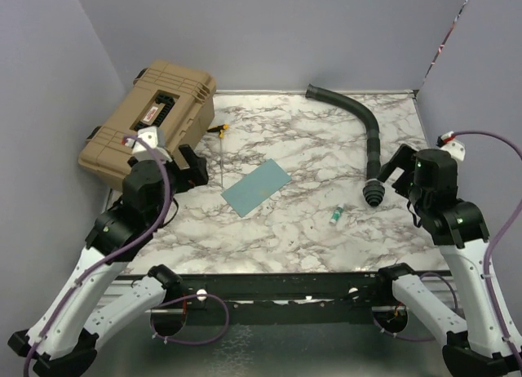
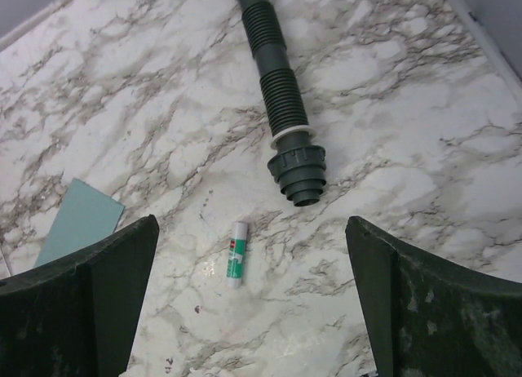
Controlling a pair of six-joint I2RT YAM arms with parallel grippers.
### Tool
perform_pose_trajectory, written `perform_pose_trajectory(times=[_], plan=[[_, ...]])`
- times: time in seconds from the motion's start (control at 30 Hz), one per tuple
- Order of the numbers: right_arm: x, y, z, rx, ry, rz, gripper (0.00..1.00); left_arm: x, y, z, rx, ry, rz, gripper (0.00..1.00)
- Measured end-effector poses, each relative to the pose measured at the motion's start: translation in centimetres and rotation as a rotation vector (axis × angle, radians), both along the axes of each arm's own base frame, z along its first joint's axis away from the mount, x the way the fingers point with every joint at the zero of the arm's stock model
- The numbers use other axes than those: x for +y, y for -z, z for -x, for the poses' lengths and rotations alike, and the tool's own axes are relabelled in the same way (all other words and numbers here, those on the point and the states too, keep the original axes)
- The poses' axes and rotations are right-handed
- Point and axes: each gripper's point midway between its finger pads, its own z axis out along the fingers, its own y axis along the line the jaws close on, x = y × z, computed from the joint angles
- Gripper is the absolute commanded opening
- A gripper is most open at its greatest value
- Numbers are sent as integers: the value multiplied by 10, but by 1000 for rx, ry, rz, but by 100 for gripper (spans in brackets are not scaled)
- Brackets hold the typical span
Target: Place the letter into the envelope and seal it
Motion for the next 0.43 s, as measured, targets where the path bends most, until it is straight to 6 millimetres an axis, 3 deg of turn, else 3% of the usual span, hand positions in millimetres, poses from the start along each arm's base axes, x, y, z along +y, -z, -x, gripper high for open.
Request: perform_pose_trajectory(times=[0.17,0.43], plan=[[-21,-19,20,5,79,53,100,34,-21,21,-56,-81,-21,99],[-32,-12,38,66,120,91,100,60,-28,46,-72,-110,-49,99]])
